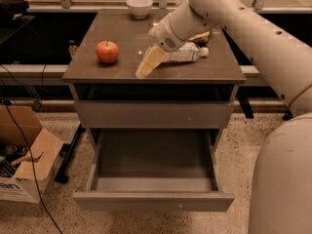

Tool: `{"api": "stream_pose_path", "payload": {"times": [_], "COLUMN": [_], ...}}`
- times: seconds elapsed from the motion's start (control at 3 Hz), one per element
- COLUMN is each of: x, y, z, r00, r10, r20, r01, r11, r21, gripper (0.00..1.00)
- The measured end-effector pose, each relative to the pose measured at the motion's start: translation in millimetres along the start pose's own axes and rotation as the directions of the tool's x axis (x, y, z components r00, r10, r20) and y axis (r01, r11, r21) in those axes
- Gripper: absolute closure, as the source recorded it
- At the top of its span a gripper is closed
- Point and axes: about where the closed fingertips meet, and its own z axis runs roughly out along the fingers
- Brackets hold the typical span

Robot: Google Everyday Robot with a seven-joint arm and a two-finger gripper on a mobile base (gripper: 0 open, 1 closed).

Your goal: Place apple into middle drawer

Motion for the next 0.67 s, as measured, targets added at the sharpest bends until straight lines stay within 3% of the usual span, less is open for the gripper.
{"api": "stream_pose_path", "payload": {"times": [0.67], "x": [-27.3], "y": [-2.0], "z": [52.5], "r00": [0.995], "r10": [-0.013], "r20": [0.104], "r01": [0.016], "r11": [0.9994], "r21": [-0.032], "gripper": [0.00]}}
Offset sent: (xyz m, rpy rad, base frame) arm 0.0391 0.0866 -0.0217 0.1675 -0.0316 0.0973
